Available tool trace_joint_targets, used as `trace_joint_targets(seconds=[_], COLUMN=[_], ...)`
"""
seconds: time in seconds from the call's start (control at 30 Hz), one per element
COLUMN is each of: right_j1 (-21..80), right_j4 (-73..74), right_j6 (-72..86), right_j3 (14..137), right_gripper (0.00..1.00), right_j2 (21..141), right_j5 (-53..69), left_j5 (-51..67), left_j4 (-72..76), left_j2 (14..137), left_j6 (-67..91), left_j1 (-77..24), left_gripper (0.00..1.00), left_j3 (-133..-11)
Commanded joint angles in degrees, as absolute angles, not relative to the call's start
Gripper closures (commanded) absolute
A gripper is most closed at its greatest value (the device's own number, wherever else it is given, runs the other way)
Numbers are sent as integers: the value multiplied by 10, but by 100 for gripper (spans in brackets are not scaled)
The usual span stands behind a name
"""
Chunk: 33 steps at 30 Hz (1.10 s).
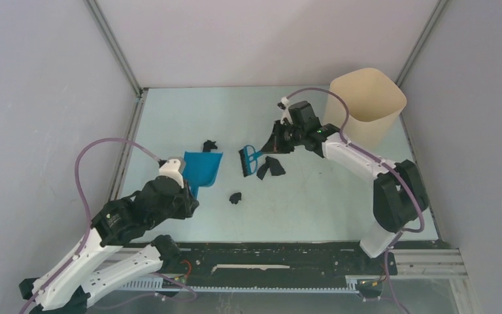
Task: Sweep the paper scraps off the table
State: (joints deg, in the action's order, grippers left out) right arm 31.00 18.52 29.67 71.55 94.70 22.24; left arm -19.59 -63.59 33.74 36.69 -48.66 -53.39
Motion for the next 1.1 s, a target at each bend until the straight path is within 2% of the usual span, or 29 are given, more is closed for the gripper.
trace_joint_targets(seconds=[0.0, 0.33, 0.47, 0.6, 0.7, 0.83, 1.07], right_j1=[327, 365, 374, 381, 378, 362, 337], right_j4=[113, 73, 90, 95, 138, 177, 220], right_j6=[297, 423, 481, 528, 536, 509, 426], right_j3=[813, 1055, 1154, 1181, 1179, 1113, 918], right_gripper=[100, 100, 100, 100, 100, 100, 100], right_j2=[1021, 1260, 1337, 1372, 1377, 1343, 1177], right_j5=[258, 297, 271, 244, 210, 176, 123], left_j5=[-69, -26, -34, -70, -76, -95, -110], left_j4=[-733, -807, -806, -804, -802, -802, -796], left_j2=[339, 278, 309, 347, 370, 392, 391], left_j6=[428, 483, 478, 471, 461, 449, 449], left_j1=[-488, -512, -526, -538, -544, -549, -556], left_gripper=[100, 100, 100, 100, 100, 100, 100], left_j3=[-538, -512, -494, -488, -489, -490, -478])
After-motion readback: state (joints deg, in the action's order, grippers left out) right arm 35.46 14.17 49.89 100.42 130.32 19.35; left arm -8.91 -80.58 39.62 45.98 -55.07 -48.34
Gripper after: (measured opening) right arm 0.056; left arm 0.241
